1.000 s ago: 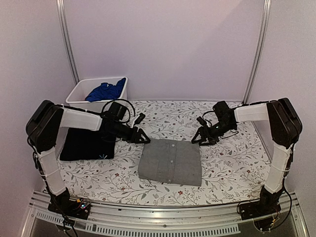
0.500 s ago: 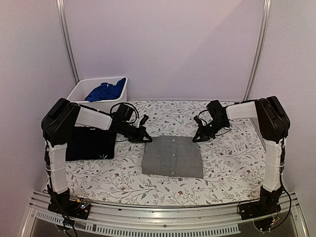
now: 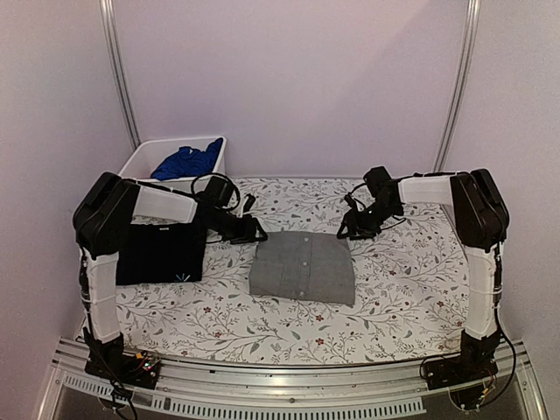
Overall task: Fold and stack the mixed laundry pile
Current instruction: Move the square-folded T-shirt to the center of the board, then smooth out the square-folded T-shirt at the center of the board.
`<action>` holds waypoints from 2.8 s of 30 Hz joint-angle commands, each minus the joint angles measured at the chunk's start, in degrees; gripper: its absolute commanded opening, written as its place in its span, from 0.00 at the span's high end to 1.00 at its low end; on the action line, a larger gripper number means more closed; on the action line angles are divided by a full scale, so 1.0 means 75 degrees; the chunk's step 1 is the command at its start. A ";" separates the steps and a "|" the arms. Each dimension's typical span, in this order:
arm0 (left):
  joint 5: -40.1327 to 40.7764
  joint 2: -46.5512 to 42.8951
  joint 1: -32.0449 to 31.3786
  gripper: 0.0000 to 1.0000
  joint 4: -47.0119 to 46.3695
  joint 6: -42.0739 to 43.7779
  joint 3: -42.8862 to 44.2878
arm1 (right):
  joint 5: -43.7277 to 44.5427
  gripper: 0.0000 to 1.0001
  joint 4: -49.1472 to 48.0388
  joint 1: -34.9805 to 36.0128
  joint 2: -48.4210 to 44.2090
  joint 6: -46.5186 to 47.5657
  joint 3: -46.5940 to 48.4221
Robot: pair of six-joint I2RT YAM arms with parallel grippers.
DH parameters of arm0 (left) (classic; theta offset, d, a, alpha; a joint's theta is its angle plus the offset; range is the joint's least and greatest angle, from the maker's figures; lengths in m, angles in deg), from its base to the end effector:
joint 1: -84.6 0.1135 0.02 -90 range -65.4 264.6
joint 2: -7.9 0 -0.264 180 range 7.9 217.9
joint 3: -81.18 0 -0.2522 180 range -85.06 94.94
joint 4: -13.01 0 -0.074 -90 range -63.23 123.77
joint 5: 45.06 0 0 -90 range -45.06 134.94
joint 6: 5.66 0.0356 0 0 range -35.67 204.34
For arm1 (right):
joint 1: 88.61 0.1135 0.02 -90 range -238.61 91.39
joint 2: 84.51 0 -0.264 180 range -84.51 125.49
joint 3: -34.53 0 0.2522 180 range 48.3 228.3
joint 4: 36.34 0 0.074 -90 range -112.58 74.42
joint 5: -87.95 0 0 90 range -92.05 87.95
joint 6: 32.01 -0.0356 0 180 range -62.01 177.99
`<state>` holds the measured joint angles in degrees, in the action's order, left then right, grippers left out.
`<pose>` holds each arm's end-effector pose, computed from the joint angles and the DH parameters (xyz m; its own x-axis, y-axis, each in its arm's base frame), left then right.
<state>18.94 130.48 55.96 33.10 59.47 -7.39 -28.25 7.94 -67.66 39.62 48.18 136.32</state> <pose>0.3825 -0.2267 0.1228 -0.9034 0.0627 -0.4242 0.3216 0.7535 -0.5734 0.4085 0.1732 0.1389 -0.9272 -0.1913 -0.3220 -0.3313 0.8199 0.4669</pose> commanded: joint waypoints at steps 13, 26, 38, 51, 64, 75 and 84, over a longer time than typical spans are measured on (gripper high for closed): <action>-0.2943 -0.4016 -0.0721 0.00 -0.0379 0.0319 -0.2731 | -0.3125 0.24 -0.0831 0.1077 -0.3259 -0.1374 -0.2193; -0.2895 -0.2326 -0.1446 0.00 -0.2791 -0.1698 -0.3713 | -0.3675 0.24 -0.2630 0.2063 -0.1728 -0.2451 -0.3124; -0.2176 -0.1992 -0.0601 0.00 -0.2993 -0.1653 -0.5172 | -0.3232 0.25 -0.2085 0.1849 -0.0953 -0.1586 -0.3778; -0.1723 -0.3095 -0.0558 0.00 -0.1027 0.0115 -0.2180 | -0.3803 0.24 -0.1751 0.0737 -0.2066 -0.1578 -0.1652; -0.2026 0.0516 -0.0427 0.00 -0.2067 -0.1051 0.0408 | -0.3812 0.26 -0.2276 0.0481 0.0475 -0.1930 -0.0177; -0.1542 0.1112 0.0546 0.00 -0.2906 -0.2013 -0.1101 | -0.3601 0.28 -0.2300 -0.0075 0.1586 -0.1595 -0.0443; -0.0551 -0.1320 0.1004 0.00 -0.2462 -0.0532 -0.2017 | -0.4017 0.29 -0.2077 -0.0139 0.0133 -0.1710 0.0129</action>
<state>5.31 129.63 60.64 6.50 47.91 -19.58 -62.11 -10.94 -66.78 47.62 35.31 136.63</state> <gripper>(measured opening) 0.996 0.711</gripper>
